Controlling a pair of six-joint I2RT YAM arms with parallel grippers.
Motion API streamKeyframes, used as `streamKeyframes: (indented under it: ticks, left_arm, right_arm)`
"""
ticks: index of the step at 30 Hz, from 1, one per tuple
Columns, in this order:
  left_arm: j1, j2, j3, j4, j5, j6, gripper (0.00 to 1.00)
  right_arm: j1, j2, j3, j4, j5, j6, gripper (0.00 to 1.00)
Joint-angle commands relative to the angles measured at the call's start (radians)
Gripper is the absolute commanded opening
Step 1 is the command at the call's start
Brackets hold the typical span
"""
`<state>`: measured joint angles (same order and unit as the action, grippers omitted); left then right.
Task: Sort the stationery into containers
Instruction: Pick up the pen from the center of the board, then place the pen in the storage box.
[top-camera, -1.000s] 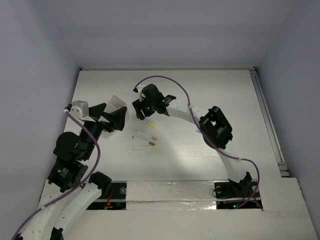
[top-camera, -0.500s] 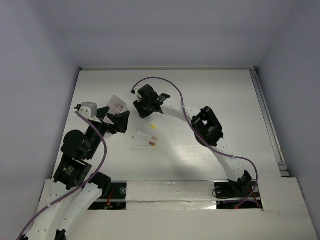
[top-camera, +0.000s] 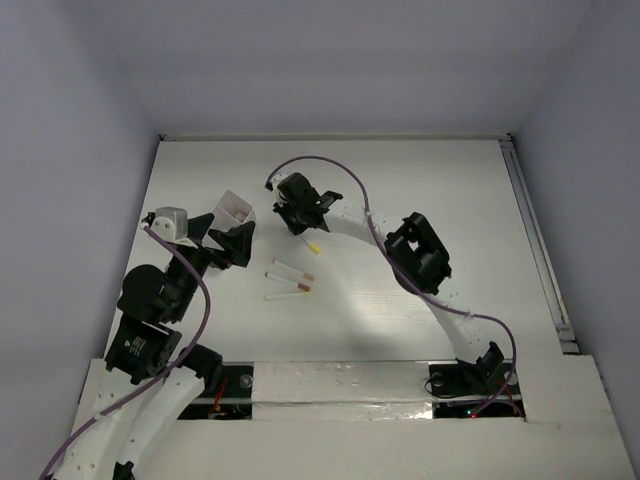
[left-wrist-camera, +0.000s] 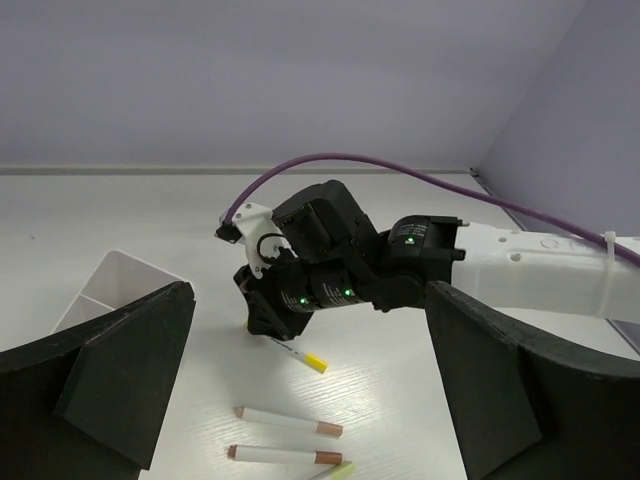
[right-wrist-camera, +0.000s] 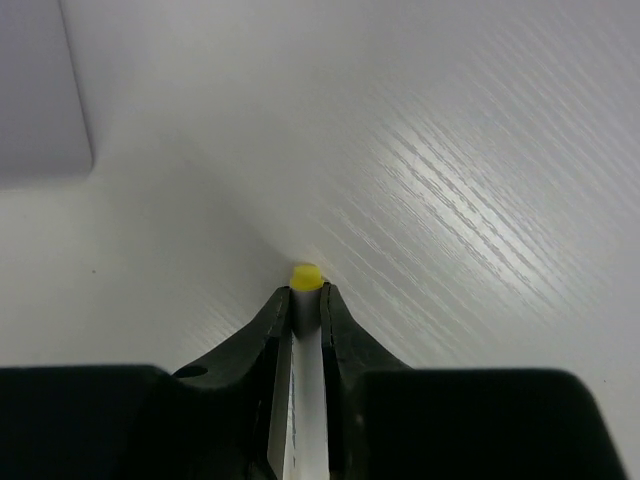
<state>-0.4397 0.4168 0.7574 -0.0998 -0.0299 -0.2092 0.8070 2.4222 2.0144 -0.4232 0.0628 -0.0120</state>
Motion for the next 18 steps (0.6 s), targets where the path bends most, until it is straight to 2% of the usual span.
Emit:
streamKeyframes:
  ticks: [1,4,7,10,13,18]
  left_arm:
    - [0.006,-0.010,-0.013,0.048,-0.011,0.010,0.99]
    - [0.015,-0.004,-0.013,0.040,-0.031,0.010,0.99]
    - [0.015,-0.016,-0.012,0.038,-0.076,0.005,0.99]
    - [0.045,-0.074,-0.013,0.054,-0.120,-0.007,0.99]
    - [0.111,-0.122,-0.030,0.074,-0.134,-0.031,0.99]
    - [0.121,-0.116,-0.026,0.060,-0.166,-0.036,0.99]
  right_arm:
    - [-0.003,-0.047,-0.069,0.003,0.103,-0.036,0.00]
    - [-0.003,-0.130,-0.104,0.089,0.131,-0.036,0.00]
    - [-0.003,-0.224,-0.164,0.230,0.077,0.006,0.00]
    - [-0.003,-0.353,-0.285,0.435,-0.158,0.118,0.00]
    - [0.006,-0.411,-0.354,0.633,-0.283,0.216,0.00]
    - [0.029,-0.422,-0.385,0.878,-0.405,0.345,0.00]
